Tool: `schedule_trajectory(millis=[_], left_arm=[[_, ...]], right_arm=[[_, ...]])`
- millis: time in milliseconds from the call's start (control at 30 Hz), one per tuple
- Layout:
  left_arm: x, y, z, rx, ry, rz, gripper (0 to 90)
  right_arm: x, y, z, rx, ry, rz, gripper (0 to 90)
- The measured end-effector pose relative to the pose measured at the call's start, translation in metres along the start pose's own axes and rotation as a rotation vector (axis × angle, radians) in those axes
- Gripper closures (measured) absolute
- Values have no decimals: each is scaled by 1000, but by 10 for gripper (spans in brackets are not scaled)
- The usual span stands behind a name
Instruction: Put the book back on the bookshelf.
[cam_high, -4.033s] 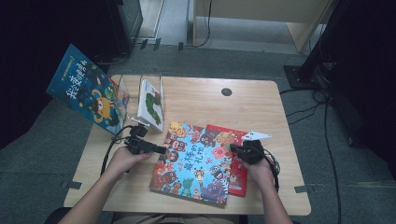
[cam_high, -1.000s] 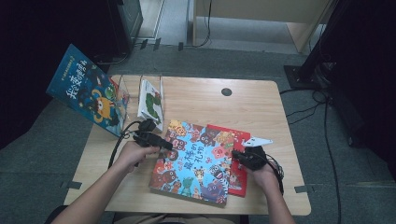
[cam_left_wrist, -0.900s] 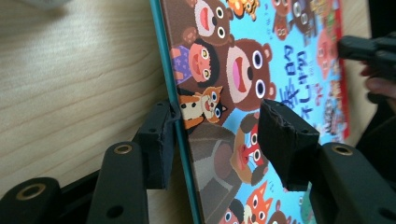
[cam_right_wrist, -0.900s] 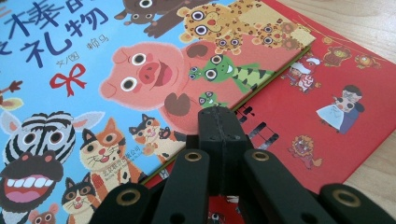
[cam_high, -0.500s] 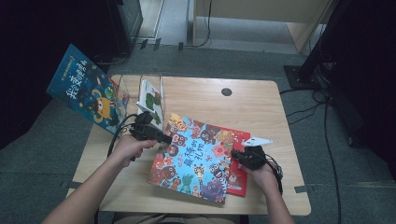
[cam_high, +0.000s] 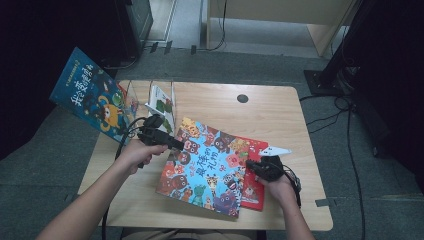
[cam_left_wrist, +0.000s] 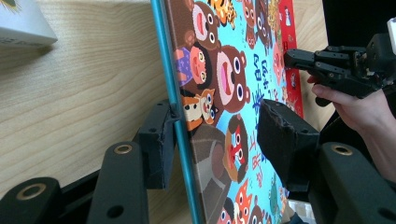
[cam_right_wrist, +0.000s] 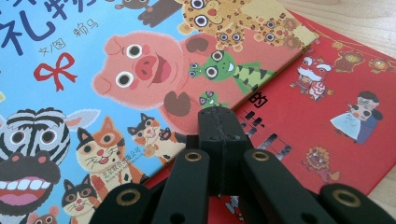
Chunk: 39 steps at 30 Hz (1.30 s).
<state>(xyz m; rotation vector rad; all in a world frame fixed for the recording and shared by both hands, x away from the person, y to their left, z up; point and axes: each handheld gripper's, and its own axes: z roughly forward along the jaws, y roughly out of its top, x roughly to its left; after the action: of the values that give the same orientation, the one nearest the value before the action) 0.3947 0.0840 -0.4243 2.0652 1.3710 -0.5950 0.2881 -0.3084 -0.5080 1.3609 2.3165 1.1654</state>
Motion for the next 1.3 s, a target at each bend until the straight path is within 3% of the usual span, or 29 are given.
schedule_trajectory(millis=[67, 133, 167, 300, 467, 1000, 1167, 1300], left_arm=[[0, 0, -2, -15, -70, -24, 499], [-5, 1, -4, -20, -162, -24, 549], [-9, 2, -5, -15, -182, -13, 555], [-21, 8, -3, 36, -131, 10, 529], [-21, 10, 0, 60, -123, -4, 571], [-27, 16, -1, 43, -102, -22, 596], [-33, 19, -5, 46, -125, -4, 625], [-37, 20, -9, 53, -101, 1, 633]], right_arm=[[0, 0, 0, 3, 1, 3, 900], [0, 0, 0, -1, 5, 3, 900], [0, 1, 1, -1, 3, 3, 900], [5, 3, 5, -5, 4, -11, 900], [6, 3, 6, -4, 10, -10, 900], [6, 9, 14, -5, 33, -11, 900], [8, 12, 18, -8, 38, -12, 900], [11, 14, 22, -11, 43, -22, 900]])
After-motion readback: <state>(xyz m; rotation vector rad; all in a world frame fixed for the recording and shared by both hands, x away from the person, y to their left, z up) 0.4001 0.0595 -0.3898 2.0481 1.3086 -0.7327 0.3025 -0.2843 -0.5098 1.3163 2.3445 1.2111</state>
